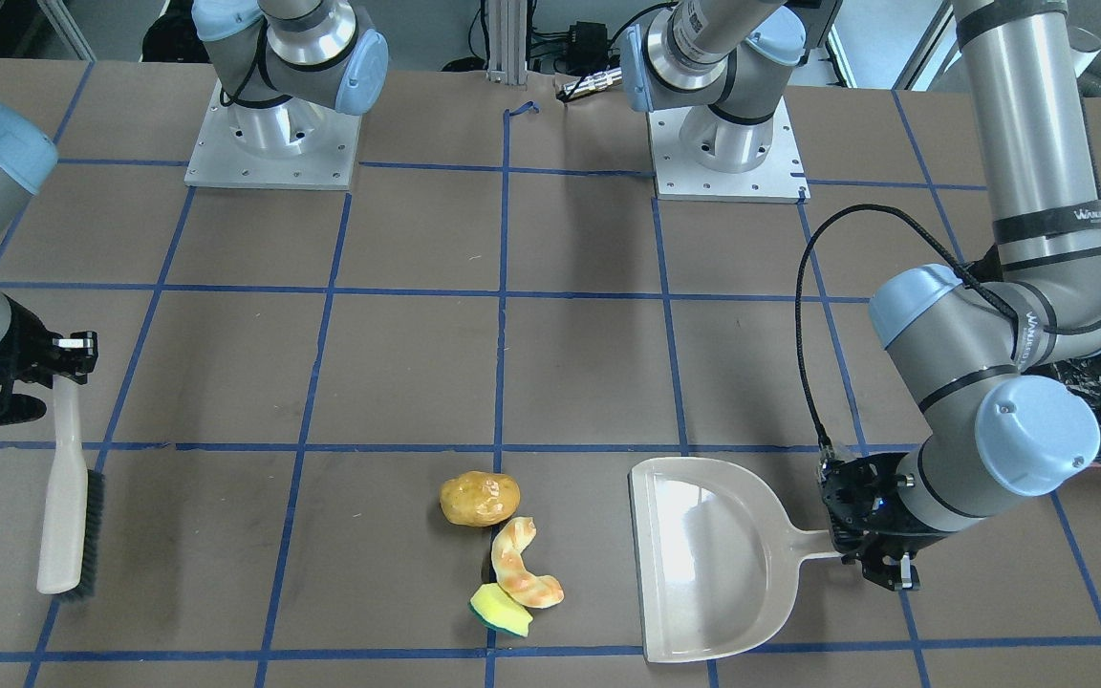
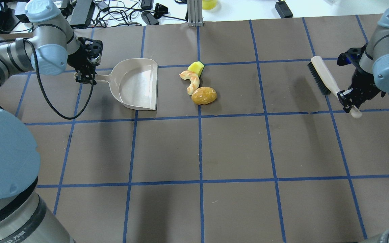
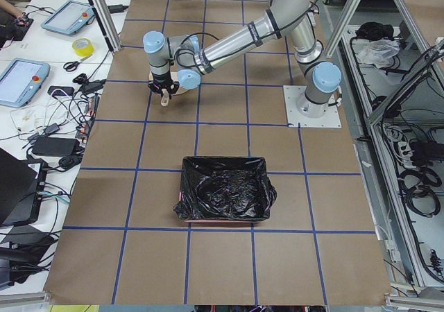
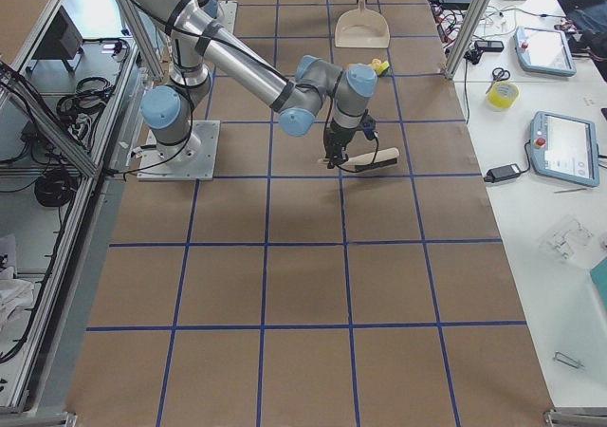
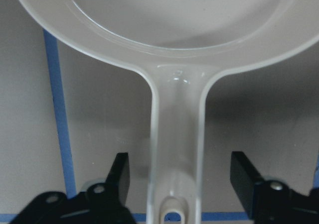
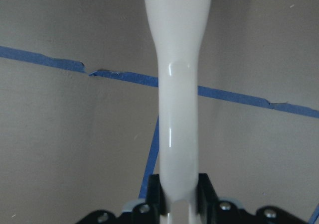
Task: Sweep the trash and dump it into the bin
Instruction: 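Move the brush with the right gripper behind the potato and pastry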
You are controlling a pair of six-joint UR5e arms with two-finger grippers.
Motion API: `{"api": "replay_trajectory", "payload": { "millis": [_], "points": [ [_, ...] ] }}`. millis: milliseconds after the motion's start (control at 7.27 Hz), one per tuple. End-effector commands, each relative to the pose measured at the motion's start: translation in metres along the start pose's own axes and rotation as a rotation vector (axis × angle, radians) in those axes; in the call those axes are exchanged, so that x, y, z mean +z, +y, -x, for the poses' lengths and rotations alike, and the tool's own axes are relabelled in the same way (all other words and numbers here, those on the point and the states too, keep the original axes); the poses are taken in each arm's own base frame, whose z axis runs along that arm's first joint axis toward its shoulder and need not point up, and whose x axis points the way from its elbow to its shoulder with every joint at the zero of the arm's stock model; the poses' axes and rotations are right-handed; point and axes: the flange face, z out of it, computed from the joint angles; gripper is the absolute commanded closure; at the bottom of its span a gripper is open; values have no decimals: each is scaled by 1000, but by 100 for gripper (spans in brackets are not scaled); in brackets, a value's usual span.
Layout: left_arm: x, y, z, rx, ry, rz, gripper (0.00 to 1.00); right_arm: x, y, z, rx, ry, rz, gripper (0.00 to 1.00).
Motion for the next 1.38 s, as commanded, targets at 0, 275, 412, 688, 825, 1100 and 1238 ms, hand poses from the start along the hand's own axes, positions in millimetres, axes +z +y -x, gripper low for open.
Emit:
{"api": "replay_trajectory", "payload": {
  "millis": [0, 275, 412, 688, 825, 1100, 1238],
  "points": [
    [-2, 1, 1, -8, -3, 0, 100, -54, -22, 70, 49, 68, 63, 94],
    [-2, 0, 1, -24, -3, 6, 100, -91, -37, 152, 143, 102, 67, 94],
    [0, -1, 1, -55, 1, 15, 100, -89, -42, 188, 194, 89, 60, 94],
    [2, 0, 2, -67, 3, 16, 100, -69, -53, 270, 330, 50, 74, 95],
    [2, -4, 2, -111, 3, 18, 100, -56, -54, 316, 402, 42, 89, 97],
    [3, -10, 1, -187, 4, 27, 100, -35, -51, 390, 553, -10, 109, 100],
    [5, -9, 1, -185, 7, 43, 100, -33, -50, 408, 619, -25, 94, 100]
  ]
}}
